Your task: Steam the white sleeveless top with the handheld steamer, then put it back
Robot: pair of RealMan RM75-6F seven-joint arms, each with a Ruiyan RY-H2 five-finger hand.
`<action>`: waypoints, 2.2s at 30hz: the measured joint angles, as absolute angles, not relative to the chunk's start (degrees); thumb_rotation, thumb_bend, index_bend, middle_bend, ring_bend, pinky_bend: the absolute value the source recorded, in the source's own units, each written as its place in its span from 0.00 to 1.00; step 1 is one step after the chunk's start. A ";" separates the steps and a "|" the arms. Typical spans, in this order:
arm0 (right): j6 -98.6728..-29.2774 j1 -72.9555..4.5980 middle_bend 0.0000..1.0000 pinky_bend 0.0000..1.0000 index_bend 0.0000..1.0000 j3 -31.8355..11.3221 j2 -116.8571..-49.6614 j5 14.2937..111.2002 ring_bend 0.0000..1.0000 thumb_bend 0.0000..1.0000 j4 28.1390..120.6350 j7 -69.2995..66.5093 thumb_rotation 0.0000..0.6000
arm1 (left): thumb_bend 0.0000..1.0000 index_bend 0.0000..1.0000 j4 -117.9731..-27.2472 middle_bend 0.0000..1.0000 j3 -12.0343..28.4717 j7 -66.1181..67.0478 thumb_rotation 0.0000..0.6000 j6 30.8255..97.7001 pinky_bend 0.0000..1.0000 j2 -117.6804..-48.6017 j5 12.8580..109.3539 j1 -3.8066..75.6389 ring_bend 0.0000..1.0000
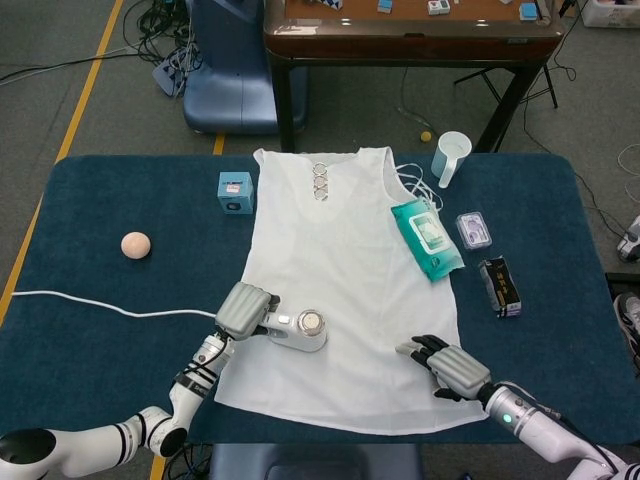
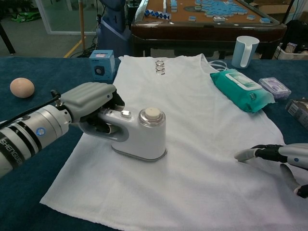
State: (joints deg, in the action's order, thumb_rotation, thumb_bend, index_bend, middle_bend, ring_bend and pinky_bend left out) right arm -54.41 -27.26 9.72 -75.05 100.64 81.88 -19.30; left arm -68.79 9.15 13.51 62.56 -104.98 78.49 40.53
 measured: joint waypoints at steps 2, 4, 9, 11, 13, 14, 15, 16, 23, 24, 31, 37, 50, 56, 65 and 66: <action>-54.36 -27.32 0.12 0.00 0.00 10.07 -75.34 100.38 0.02 1.00 81.51 -19.43 1.00 | 0.24 0.77 -67.41 0.83 9.00 13.28 1.00 62.41 0.76 -105.88 78.77 40.83 0.70; -54.33 -27.37 0.12 0.00 0.00 10.37 -75.62 100.15 0.02 1.00 81.24 -19.47 1.00 | 0.24 0.77 -66.10 0.83 8.95 12.96 1.00 62.31 0.76 -106.60 79.02 41.11 0.70; -54.33 -27.58 0.12 0.00 0.00 10.92 -75.94 99.84 0.02 1.00 81.02 -19.46 1.00 | 0.24 0.77 -62.72 0.82 8.97 11.89 1.00 62.35 0.76 -108.00 79.92 41.84 0.70; -54.43 -27.63 0.12 0.00 0.00 11.07 -76.02 99.72 0.02 1.00 81.07 -19.31 1.00 | 0.24 0.77 -60.80 0.82 8.98 11.43 1.00 62.49 0.76 -108.62 80.50 42.25 0.70; -54.53 -27.67 0.12 0.00 0.00 11.20 -76.05 99.56 0.02 1.00 81.20 -19.09 1.00 | 0.24 0.77 -58.68 0.82 9.10 10.72 1.00 62.58 0.76 -109.31 81.02 42.78 0.70; -54.56 -27.69 0.12 0.00 0.00 11.25 -76.05 99.47 0.02 1.00 81.27 -19.02 1.00 | 0.24 0.77 -57.78 0.82 9.19 10.37 1.00 62.60 0.76 -109.61 81.20 43.05 0.70; -54.58 -27.71 0.12 0.00 0.00 11.29 -76.04 99.38 0.02 1.00 81.32 -18.94 1.00 | 0.24 0.77 -56.87 0.82 9.32 10.00 1.00 62.58 0.76 -109.89 81.35 43.34 0.70; -54.62 -27.72 0.12 0.00 0.00 11.33 -76.04 99.25 0.02 1.00 81.38 -18.85 1.00 | 0.24 0.77 -55.67 0.82 9.52 9.48 1.00 62.52 0.76 -110.26 81.52 43.75 0.70; -55.07 -27.79 0.12 0.00 0.00 11.63 -75.78 98.79 0.02 1.00 81.81 -18.55 1.00 | 0.24 0.77 -48.10 0.82 10.31 6.26 1.00 62.68 0.76 -112.26 82.87 46.08 0.69; -55.14 -27.79 0.12 0.00 0.00 11.66 -75.75 98.74 0.02 1.00 81.84 -18.53 1.00 | 0.24 0.77 -46.99 0.82 10.34 5.82 1.00 62.82 0.76 -112.54 83.12 46.35 0.69; -55.31 -28.02 0.12 0.00 0.00 11.84 -75.81 98.43 0.02 1.00 81.67 -18.86 1.00 | 0.24 0.77 -37.73 0.81 10.13 1.94 1.00 64.21 0.76 -114.66 84.89 48.20 0.69; -55.48 -28.27 0.12 0.00 0.00 11.98 -75.97 98.44 0.02 1.00 81.50 -19.19 1.00 | 0.24 0.77 -33.14 0.81 9.81 -1.79 1.00 65.52 0.76 -115.34 85.45 48.59 0.68; -55.91 -28.47 0.12 0.00 0.00 12.51 -75.94 98.52 0.02 1.00 81.85 -19.27 1.00 | 0.24 0.76 -38.91 0.79 7.74 -3.31 1.00 67.98 0.76 -113.61 85.85 45.51 0.67; -56.36 -28.28 0.12 0.00 0.00 12.74 -75.86 98.55 0.02 1.00 82.32 -18.90 1.00 | 0.24 0.76 -44.50 0.79 6.47 2.15 1.00 69.65 0.76 -112.91 86.93 44.46 0.67; -56.67 -28.01 0.12 0.00 0.00 13.01 -75.57 98.31 0.02 1.00 82.79 -18.53 1.00 | 0.24 0.76 -48.86 0.78 5.97 7.16 1.00 69.86 0.76 -114.12 88.02 44.63 0.66; -56.71 -27.99 0.12 0.00 0.00 13.02 -75.57 98.28 0.02 1.00 82.82 -18.47 1.00 | 0.24 0.76 -48.91 0.78 6.14 7.30 1.00 69.62 0.76 -114.29 87.95 44.81 0.66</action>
